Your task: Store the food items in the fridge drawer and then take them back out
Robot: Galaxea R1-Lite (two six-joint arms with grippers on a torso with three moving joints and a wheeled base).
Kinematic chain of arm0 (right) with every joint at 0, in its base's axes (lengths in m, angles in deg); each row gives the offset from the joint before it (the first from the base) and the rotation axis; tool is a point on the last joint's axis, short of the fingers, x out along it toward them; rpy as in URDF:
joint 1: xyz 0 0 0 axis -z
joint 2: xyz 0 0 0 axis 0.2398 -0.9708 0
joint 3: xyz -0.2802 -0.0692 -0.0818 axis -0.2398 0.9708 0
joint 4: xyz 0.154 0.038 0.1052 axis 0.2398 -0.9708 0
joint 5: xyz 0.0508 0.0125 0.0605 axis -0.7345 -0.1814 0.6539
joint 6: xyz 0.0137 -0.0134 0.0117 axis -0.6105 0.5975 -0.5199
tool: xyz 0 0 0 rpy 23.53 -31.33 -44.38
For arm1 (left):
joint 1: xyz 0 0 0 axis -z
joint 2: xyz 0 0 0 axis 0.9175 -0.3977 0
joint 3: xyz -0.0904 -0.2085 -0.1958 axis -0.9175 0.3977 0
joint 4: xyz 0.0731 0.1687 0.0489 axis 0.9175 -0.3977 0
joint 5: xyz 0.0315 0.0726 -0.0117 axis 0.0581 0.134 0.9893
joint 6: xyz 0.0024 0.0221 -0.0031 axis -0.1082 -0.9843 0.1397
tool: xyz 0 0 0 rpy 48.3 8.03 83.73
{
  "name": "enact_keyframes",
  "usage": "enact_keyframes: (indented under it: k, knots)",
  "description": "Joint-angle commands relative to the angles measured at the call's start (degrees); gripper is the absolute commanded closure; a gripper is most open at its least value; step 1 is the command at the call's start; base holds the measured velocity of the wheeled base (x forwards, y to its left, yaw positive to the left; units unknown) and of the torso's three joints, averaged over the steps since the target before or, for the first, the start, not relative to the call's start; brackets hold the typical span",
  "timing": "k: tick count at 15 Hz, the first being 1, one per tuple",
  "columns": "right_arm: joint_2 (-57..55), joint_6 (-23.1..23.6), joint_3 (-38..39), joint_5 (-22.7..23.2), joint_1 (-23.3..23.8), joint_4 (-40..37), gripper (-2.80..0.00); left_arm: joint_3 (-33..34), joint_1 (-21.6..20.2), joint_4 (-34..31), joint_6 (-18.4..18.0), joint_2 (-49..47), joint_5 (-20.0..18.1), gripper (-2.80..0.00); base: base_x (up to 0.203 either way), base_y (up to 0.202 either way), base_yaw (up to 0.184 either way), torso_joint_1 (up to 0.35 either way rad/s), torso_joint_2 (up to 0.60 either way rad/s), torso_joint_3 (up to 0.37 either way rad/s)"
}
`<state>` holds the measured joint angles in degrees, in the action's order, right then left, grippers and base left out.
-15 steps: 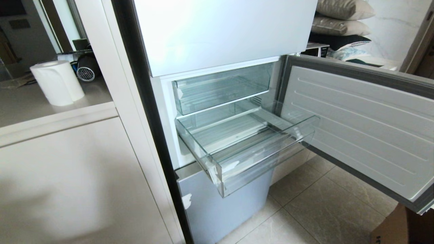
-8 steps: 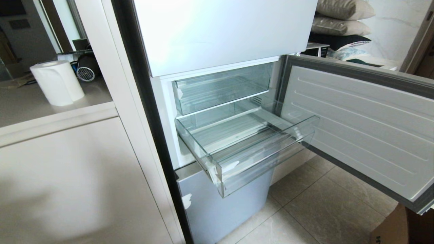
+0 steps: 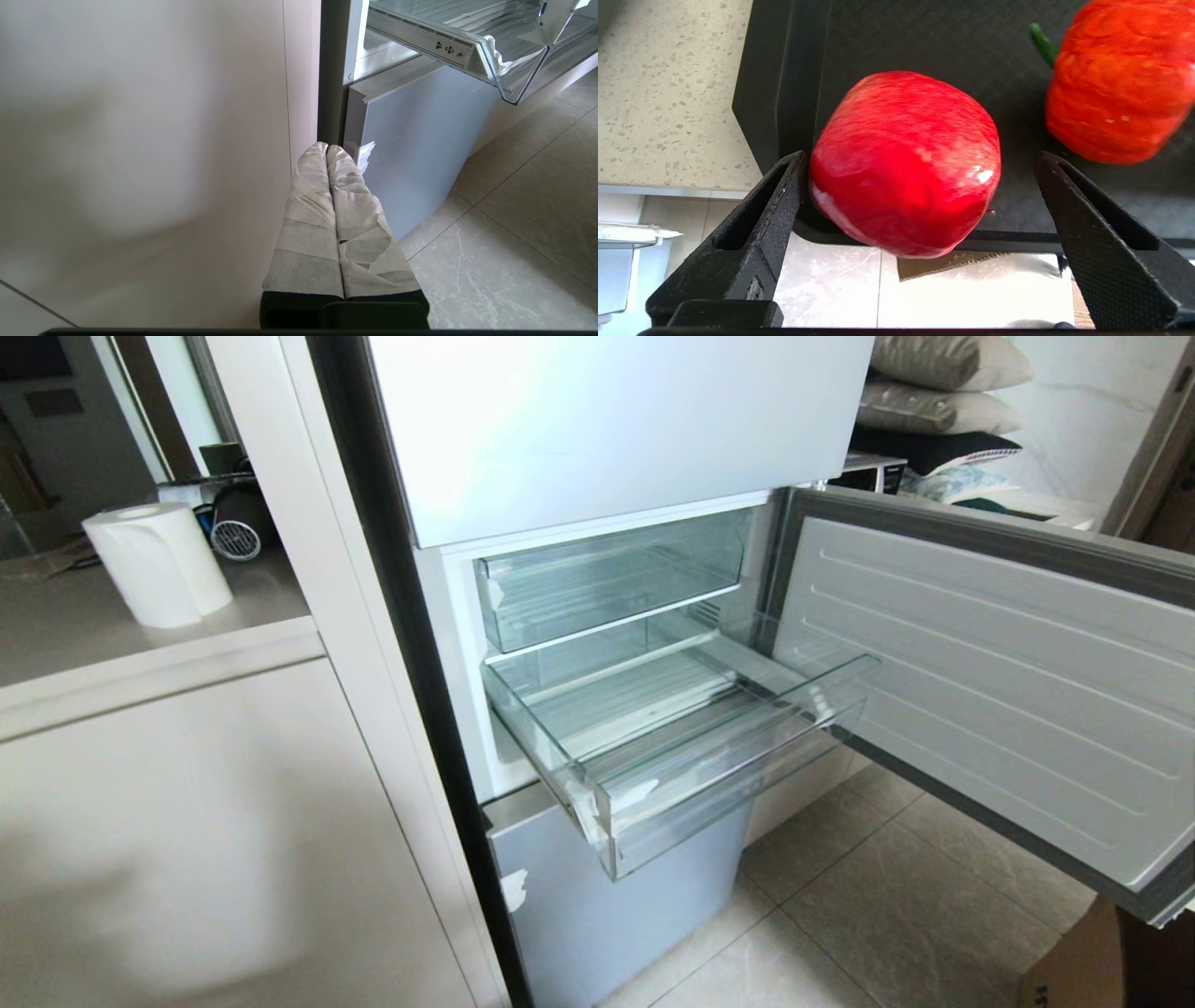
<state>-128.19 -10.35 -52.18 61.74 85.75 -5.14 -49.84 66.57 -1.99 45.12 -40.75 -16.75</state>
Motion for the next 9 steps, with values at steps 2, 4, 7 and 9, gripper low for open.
enact_keyframes:
  k: [2, 4, 7, 9]
  knots:
    - [-1.63, -0.02, -0.59, 0.14, -0.43, 0.19, -2.80, 0.01, 0.00, -0.02, 0.00, -0.09, 0.02, 0.00, 0.000, 0.000, 0.000, 0.000, 0.00, 0.000]
    - [-2.65, -0.19, -0.58, 0.66, -0.77, 1.86, -2.80, 0.01, 0.00, -0.02, 0.00, -0.09, 0.02, 0.00, 0.000, 0.000, 0.000, 0.000, 0.00, 0.000]
    - [-3.94, -0.46, -0.64, 2.16, -0.77, 4.85, -2.80, 0.01, 0.00, -0.02, 0.00, -0.09, 0.02, 0.00, 0.000, 0.000, 0.000, 0.000, 0.00, 0.000]
    - [-4.26, -0.46, -0.56, 2.23, -0.86, 4.85, 0.00, 0.01, 0.00, -0.02, 0.00, -0.09, 0.02, 0.00, 0.000, 0.000, 0.000, 0.000, 0.00, 0.000]
